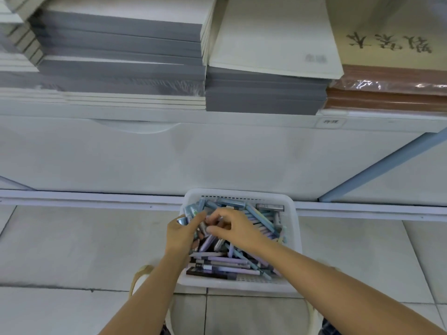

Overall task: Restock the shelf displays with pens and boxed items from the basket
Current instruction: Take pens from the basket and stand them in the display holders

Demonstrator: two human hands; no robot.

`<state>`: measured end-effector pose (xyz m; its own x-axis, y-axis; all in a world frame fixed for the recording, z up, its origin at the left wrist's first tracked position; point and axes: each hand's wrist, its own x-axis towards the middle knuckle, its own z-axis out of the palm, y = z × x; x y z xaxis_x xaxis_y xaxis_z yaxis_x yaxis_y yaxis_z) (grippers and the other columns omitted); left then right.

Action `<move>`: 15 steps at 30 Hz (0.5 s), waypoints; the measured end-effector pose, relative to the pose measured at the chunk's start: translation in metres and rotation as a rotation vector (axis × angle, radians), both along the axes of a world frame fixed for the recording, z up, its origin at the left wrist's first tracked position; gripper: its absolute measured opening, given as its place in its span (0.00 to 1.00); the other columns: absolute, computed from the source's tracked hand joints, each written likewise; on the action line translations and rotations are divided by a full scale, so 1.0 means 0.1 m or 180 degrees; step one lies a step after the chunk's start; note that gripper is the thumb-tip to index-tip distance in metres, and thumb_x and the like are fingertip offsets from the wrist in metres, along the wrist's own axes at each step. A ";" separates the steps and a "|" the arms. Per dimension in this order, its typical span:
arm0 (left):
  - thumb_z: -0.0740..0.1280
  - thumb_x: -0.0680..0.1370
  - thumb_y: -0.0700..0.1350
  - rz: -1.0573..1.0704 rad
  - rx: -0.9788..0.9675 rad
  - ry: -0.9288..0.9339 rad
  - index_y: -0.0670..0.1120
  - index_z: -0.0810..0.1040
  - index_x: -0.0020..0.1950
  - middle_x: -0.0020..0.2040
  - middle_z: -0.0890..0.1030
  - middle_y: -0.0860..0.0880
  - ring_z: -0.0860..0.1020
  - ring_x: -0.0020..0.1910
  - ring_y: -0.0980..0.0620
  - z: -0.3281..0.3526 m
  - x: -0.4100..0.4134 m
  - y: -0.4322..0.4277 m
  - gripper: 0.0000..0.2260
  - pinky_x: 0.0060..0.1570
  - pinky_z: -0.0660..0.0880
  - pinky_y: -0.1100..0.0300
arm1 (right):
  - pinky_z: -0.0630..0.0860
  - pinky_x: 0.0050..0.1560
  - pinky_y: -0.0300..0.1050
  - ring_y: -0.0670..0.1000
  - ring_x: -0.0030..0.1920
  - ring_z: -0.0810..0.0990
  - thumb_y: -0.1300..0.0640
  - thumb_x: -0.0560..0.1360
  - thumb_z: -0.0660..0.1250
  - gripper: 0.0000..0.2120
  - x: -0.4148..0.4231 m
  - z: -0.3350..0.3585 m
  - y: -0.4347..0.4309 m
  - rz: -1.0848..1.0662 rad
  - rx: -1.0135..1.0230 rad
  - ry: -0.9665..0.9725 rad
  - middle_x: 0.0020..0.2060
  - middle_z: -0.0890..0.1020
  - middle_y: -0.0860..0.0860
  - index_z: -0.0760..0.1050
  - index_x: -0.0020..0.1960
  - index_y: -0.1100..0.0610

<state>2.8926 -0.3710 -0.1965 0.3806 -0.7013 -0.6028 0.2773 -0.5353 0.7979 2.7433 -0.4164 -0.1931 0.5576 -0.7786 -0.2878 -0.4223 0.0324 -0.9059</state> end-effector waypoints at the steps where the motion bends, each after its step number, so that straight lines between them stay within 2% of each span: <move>1: 0.75 0.73 0.45 0.0071 0.0050 -0.0091 0.43 0.78 0.33 0.24 0.75 0.46 0.69 0.20 0.54 -0.02 0.07 0.02 0.11 0.19 0.65 0.64 | 0.76 0.43 0.31 0.40 0.41 0.80 0.55 0.76 0.70 0.06 0.00 -0.03 -0.02 0.0081 -0.0046 0.0072 0.48 0.82 0.46 0.80 0.53 0.53; 5: 0.75 0.72 0.48 0.0087 0.0079 -0.0304 0.38 0.78 0.36 0.30 0.79 0.38 0.68 0.22 0.51 -0.10 0.31 0.08 0.14 0.22 0.63 0.63 | 0.75 0.48 0.38 0.44 0.45 0.78 0.55 0.78 0.67 0.12 -0.03 -0.21 -0.14 -0.0246 -0.0511 0.0851 0.54 0.80 0.46 0.77 0.60 0.53; 9: 0.74 0.73 0.47 0.0094 0.0039 -0.0521 0.42 0.75 0.33 0.28 0.76 0.45 0.69 0.21 0.57 -0.18 0.40 0.11 0.14 0.21 0.66 0.64 | 0.71 0.46 0.41 0.49 0.48 0.76 0.54 0.77 0.68 0.13 0.01 -0.39 -0.20 0.0174 -0.0978 0.1729 0.57 0.73 0.49 0.75 0.61 0.54; 11: 0.74 0.74 0.46 0.0032 0.0055 -0.0576 0.43 0.74 0.33 0.28 0.77 0.46 0.70 0.22 0.56 -0.21 0.41 0.12 0.14 0.22 0.67 0.64 | 0.72 0.47 0.43 0.50 0.52 0.76 0.54 0.77 0.68 0.13 0.08 -0.45 -0.18 0.0259 -0.1136 0.1960 0.57 0.73 0.49 0.74 0.60 0.54; 15: 0.72 0.76 0.44 -0.0023 0.0016 -0.0514 0.42 0.78 0.41 0.32 0.83 0.46 0.77 0.25 0.54 -0.24 0.41 0.12 0.07 0.23 0.70 0.65 | 0.72 0.50 0.45 0.51 0.55 0.74 0.53 0.77 0.67 0.11 0.11 -0.48 -0.21 0.0299 -0.1252 0.2085 0.55 0.75 0.50 0.74 0.58 0.55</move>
<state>2.9335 -0.3589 -0.2209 0.4678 -0.7015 -0.5376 0.1418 -0.5409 0.8291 2.7545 -0.4372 -0.2416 0.4377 -0.8498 -0.2938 -0.8616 -0.3028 -0.4074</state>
